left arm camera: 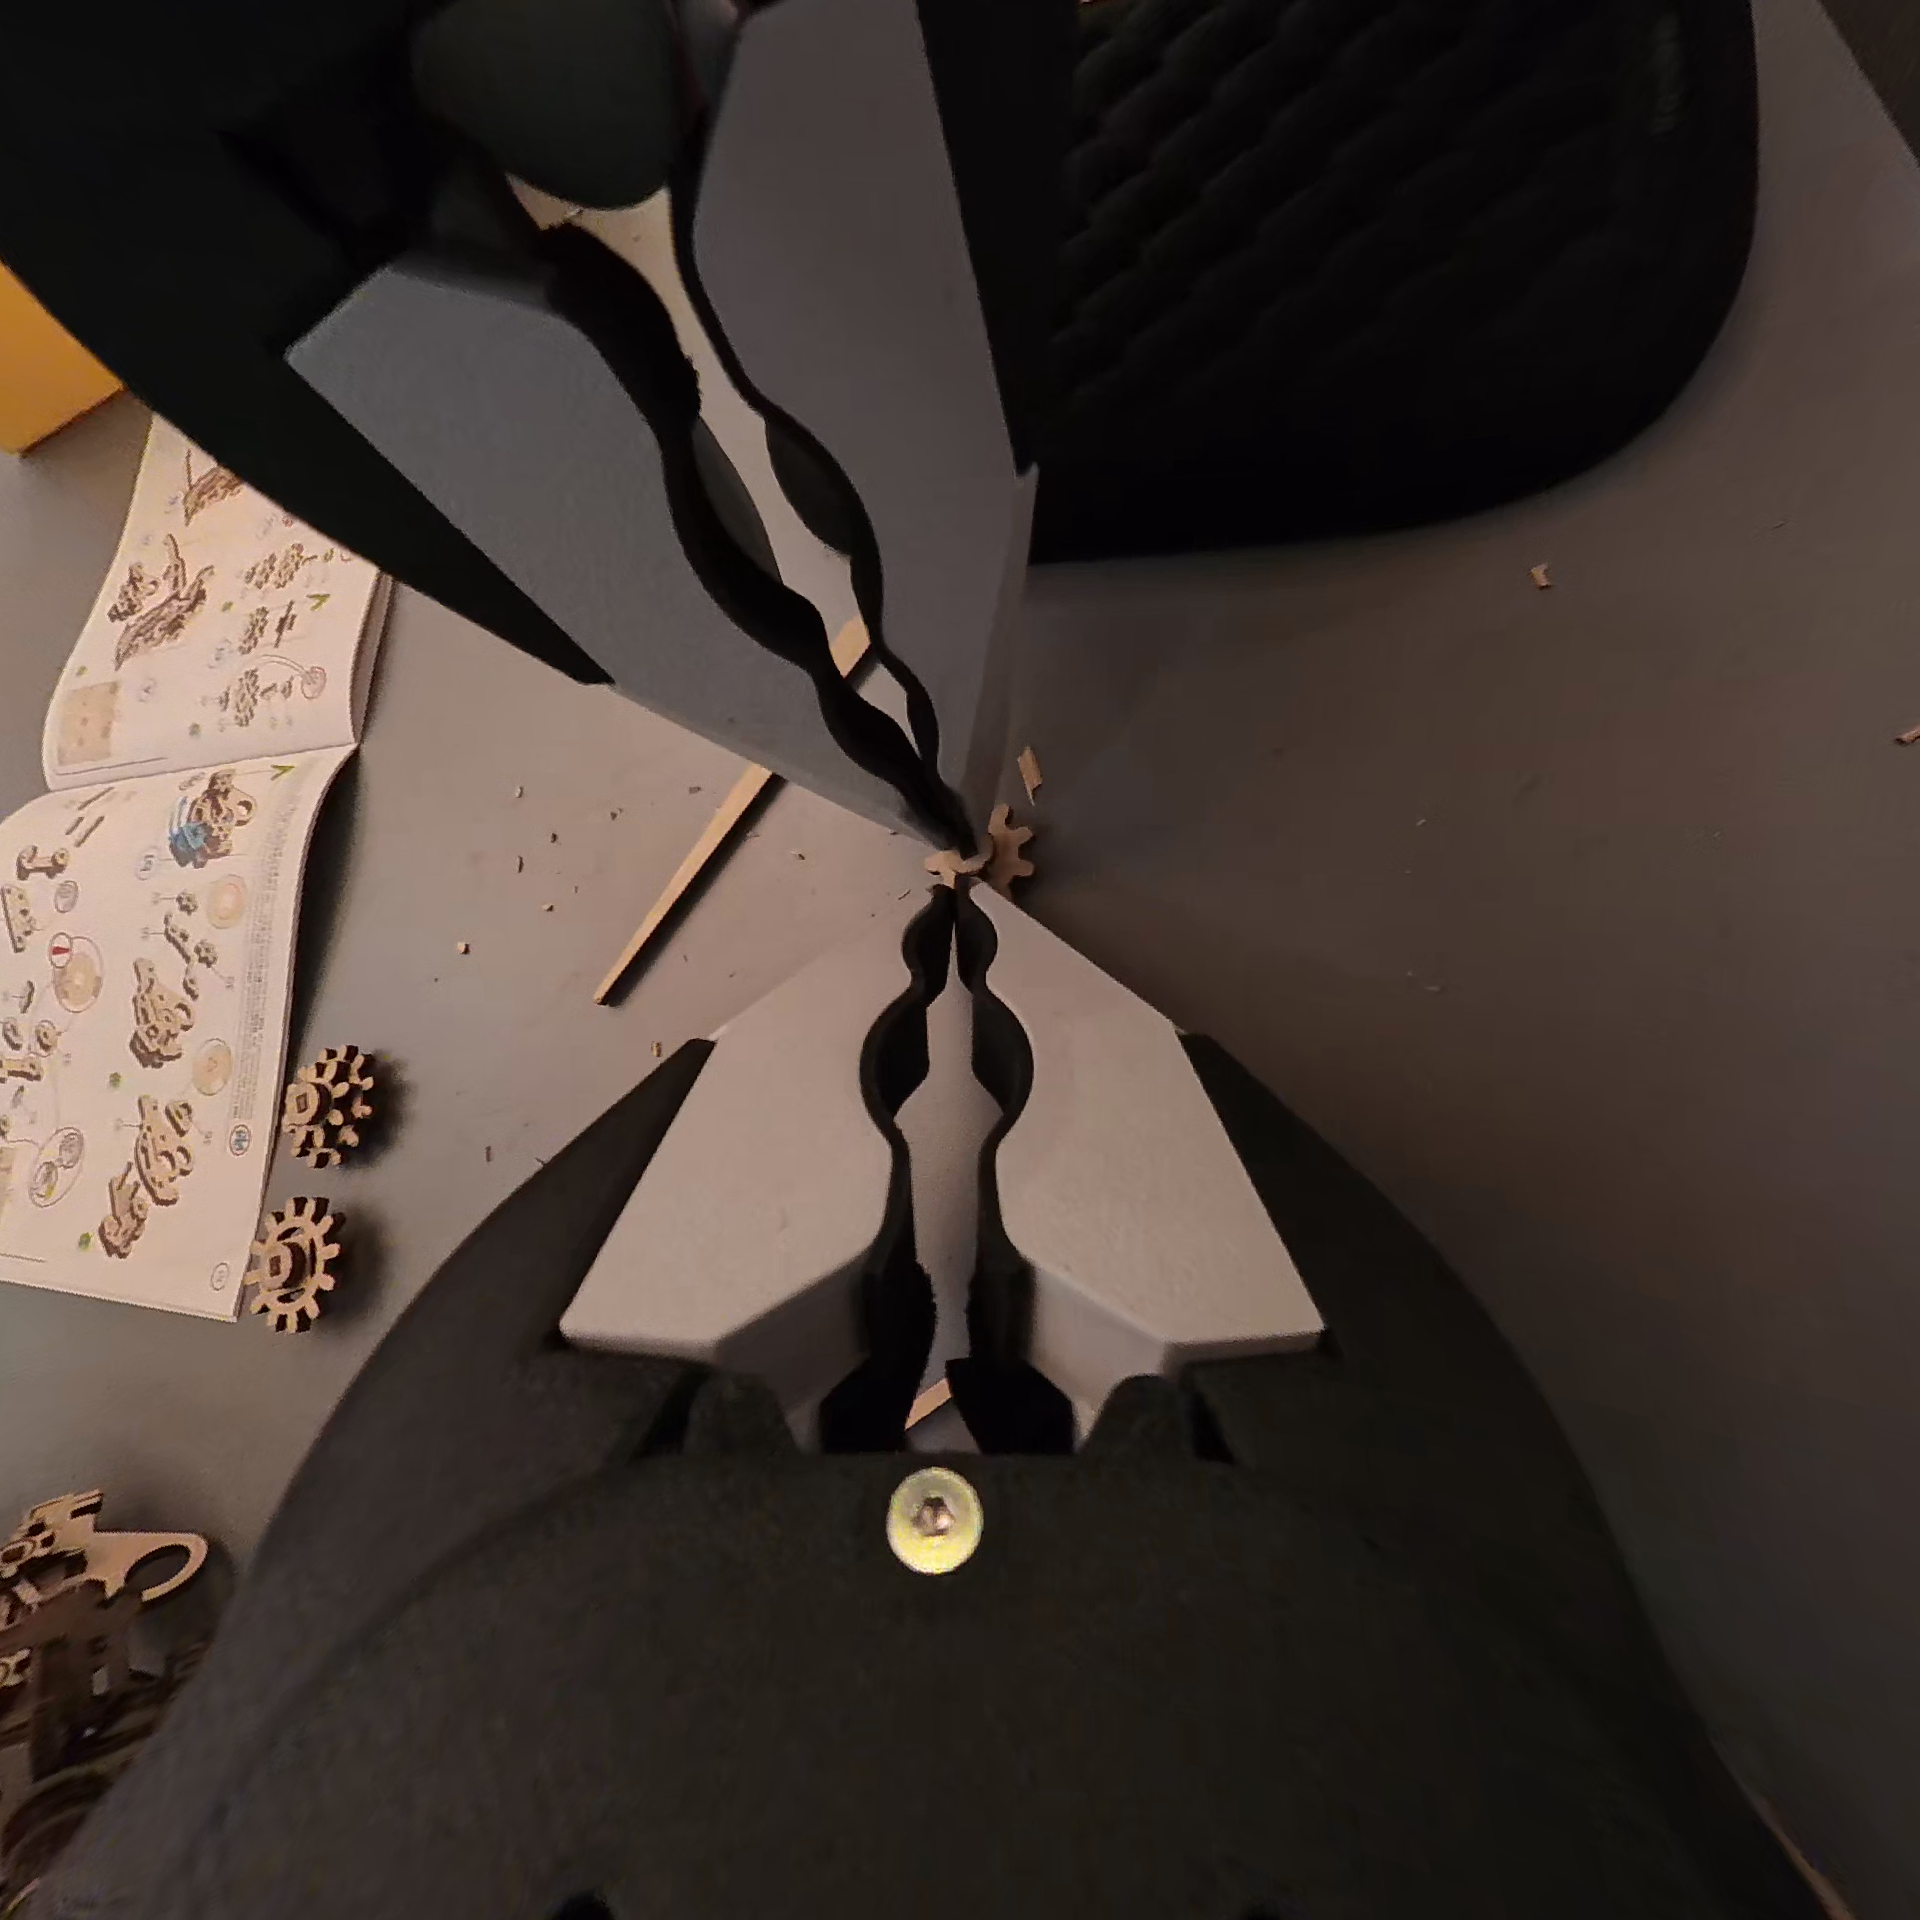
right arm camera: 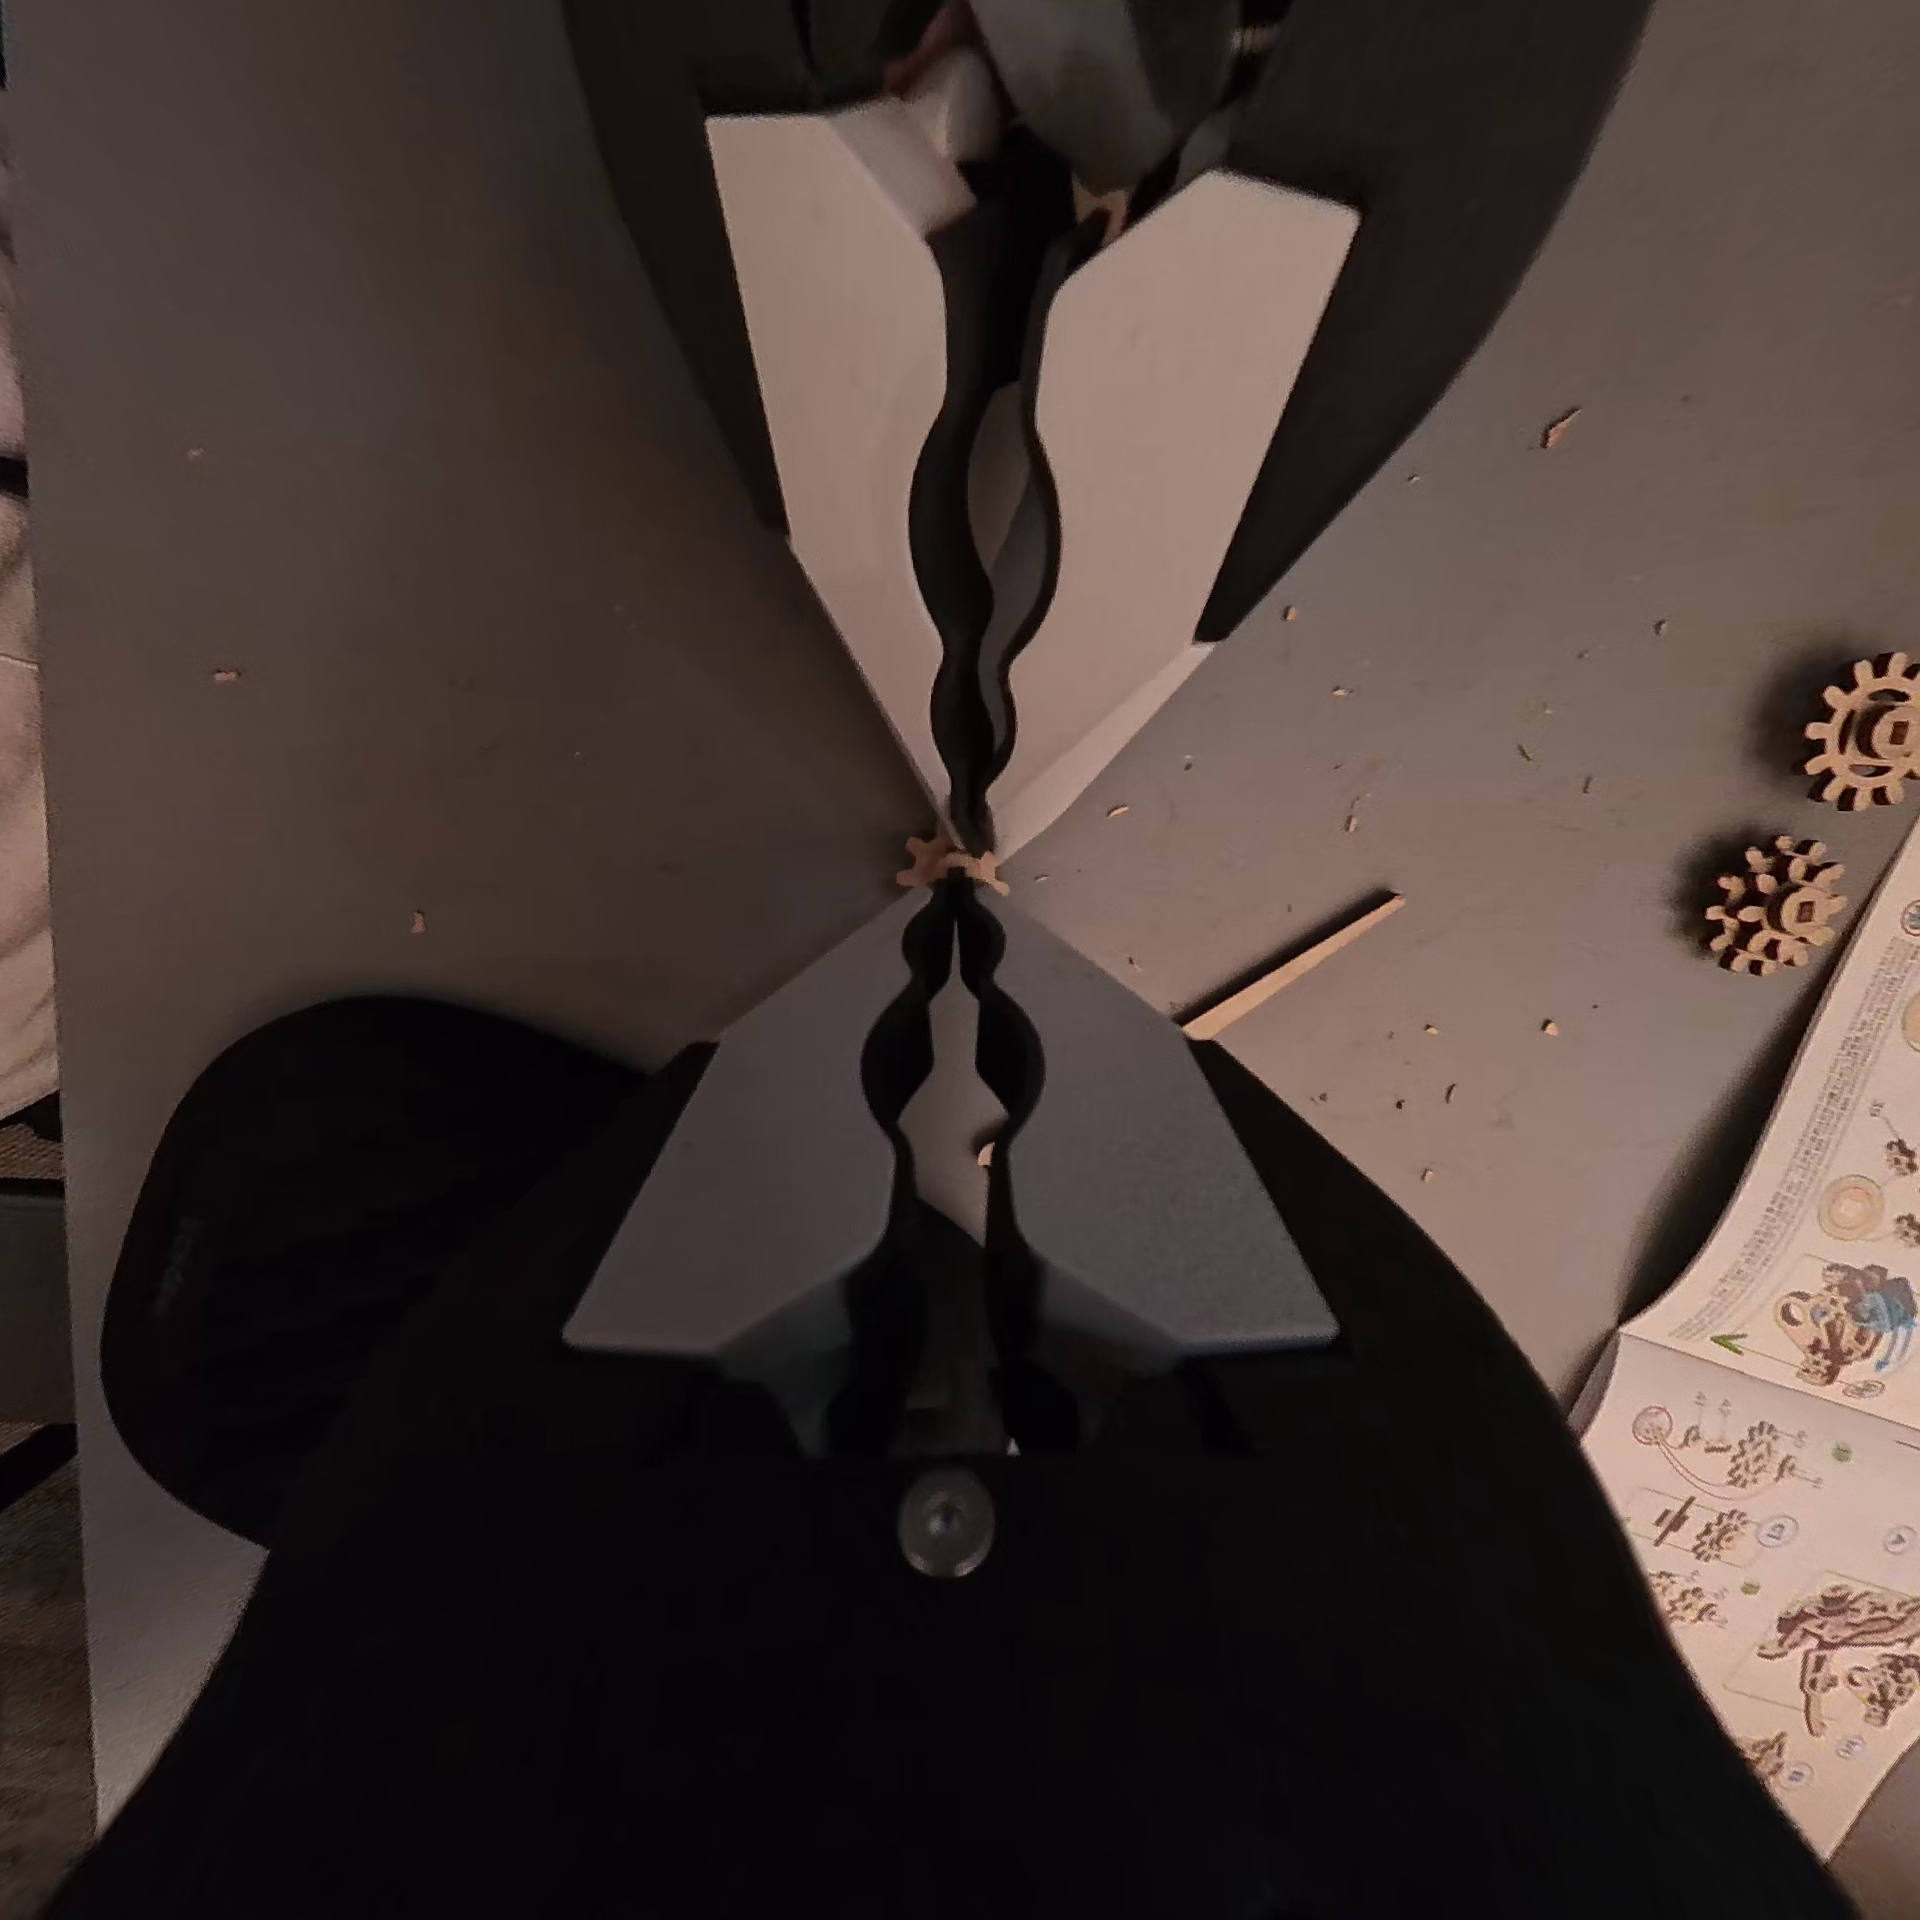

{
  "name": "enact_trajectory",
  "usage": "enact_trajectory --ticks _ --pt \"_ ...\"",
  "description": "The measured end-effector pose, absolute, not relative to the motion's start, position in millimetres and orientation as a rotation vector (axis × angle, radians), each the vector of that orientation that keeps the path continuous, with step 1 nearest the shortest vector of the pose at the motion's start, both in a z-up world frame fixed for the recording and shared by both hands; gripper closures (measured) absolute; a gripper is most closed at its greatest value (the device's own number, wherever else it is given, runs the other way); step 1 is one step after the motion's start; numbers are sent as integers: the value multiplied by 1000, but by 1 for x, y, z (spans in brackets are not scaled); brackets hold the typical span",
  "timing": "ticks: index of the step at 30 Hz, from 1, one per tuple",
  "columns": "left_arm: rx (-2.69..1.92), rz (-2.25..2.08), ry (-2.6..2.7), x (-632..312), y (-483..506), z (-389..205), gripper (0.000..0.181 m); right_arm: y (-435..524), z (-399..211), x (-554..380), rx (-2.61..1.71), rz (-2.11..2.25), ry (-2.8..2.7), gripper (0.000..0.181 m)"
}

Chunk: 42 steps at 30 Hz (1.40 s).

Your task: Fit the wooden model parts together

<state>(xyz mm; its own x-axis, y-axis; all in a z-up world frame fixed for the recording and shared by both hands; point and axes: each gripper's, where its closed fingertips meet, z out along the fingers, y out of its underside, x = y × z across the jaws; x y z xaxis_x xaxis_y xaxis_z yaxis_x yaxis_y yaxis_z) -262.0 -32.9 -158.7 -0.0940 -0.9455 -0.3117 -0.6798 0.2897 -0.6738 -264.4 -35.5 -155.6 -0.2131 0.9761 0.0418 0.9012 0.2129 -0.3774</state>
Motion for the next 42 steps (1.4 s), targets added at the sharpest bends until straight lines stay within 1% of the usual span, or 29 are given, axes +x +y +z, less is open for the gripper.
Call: enact_trajectory --ticks 8,13,23,39,40,42 --pt "-1474 -486 1838 -262 -33 -159 181 -36 -156 -264 -1729 393 -2236 181" --pt "-1474 -477 1840 -262 -33 -159 181 -36 -156 -264 -1753 475 -2187 181" --pt "-1482 -490 1835 -261 -33 -158 181 -36 -156 -264 -1722 381 -2231 181" --pt "-1459 -486 1830 -260 -32 -159 181 -33 -155 -263 -1739 390 -2115 181" --pt "-1449 -473 1836 -259 -33 -159 181 -33 -153 -263 -1707 359 -2112 180" --pt "-1434 -437 1837 -257 -32 -159 181 -24 -140 -266 -1655 322 -2018 169"
